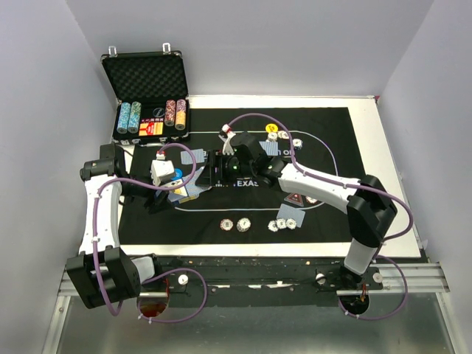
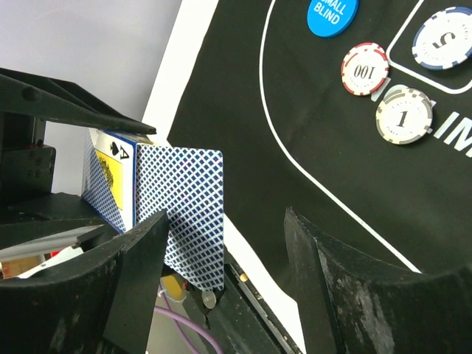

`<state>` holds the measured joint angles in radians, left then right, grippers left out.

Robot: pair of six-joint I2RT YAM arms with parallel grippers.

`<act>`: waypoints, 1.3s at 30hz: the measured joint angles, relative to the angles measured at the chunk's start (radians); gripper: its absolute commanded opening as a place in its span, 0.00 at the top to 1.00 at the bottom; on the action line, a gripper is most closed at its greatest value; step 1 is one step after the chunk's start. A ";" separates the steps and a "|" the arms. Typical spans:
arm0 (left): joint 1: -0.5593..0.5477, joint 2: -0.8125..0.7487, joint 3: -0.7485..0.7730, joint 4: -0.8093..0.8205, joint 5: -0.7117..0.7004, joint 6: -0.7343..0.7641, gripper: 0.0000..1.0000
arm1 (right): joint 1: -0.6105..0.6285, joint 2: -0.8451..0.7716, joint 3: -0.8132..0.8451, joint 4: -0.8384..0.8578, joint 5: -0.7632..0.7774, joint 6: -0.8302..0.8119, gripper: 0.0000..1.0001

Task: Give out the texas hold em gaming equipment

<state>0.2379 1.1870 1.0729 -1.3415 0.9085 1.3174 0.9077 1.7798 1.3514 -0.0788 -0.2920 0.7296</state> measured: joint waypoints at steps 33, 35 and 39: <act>-0.003 0.001 0.000 0.000 0.005 0.002 0.88 | -0.059 -0.091 -0.097 0.053 -0.014 0.067 0.68; -0.003 0.001 0.000 0.000 0.005 0.002 0.88 | -0.069 -0.101 -0.102 0.054 -0.014 0.068 0.70; -0.003 0.002 0.000 0.000 0.005 0.002 0.88 | -0.085 -0.120 -0.114 0.056 -0.020 0.075 0.75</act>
<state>0.2352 1.1893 1.0729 -1.3415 0.9131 1.3193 0.8227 1.6596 1.2373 -0.0223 -0.3122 0.8047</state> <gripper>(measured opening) 0.724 0.283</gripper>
